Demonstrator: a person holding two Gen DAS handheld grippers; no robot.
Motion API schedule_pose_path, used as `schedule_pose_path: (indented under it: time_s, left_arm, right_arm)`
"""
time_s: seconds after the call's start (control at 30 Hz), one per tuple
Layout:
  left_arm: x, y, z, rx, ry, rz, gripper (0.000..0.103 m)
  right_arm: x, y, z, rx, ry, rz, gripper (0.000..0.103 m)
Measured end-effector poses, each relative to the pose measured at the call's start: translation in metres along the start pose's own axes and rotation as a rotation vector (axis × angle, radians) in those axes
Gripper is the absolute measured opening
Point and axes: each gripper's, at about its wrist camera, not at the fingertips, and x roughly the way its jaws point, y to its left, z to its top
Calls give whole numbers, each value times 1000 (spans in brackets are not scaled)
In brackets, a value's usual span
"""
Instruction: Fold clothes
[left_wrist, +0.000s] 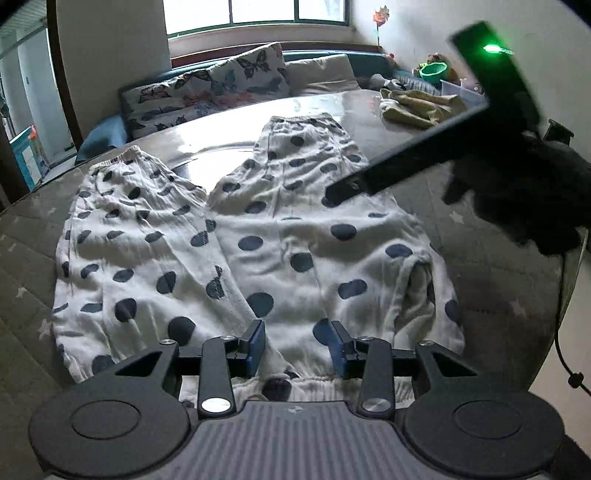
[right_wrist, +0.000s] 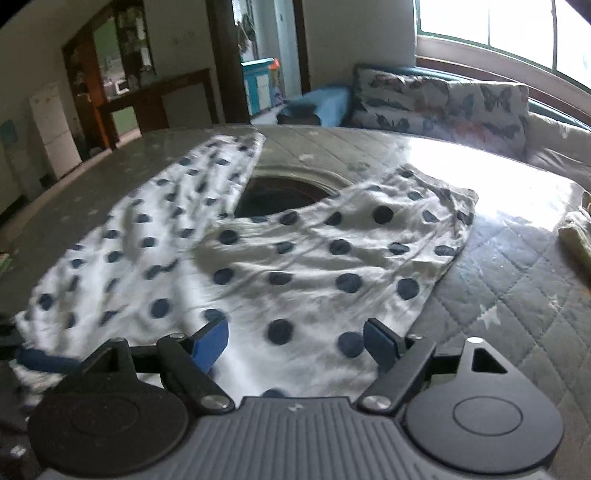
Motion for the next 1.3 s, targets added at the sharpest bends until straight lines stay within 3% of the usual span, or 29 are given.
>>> schedule_pose_path:
  time_s: [0.33,0.53,0.73,0.93,1.1,1.3]
  left_arm:
    - [2,1,-5,15,2,-20,47]
    - [2,0,-6,21,-3,-29,50]
    - [2,4,-7,14,-5,-45,52]
    - [2,4,-8,19,-10,-51,53]
    - [2,4,-8,25,-11,-52,55]
    - [2,5,-8,24,-8,-53,55]
  right_arm:
    - [21,-37,26,41,5,-76,80]
    - [52,-71,55,148,21,-64,62]
    - [75,-96,70,187,12,-107,56]
    - [86,-114,84,172,36,-210,55]
    - [97,-108,99,147,2,-190,55]
    - [117,-110,101,135,2,-239,57]
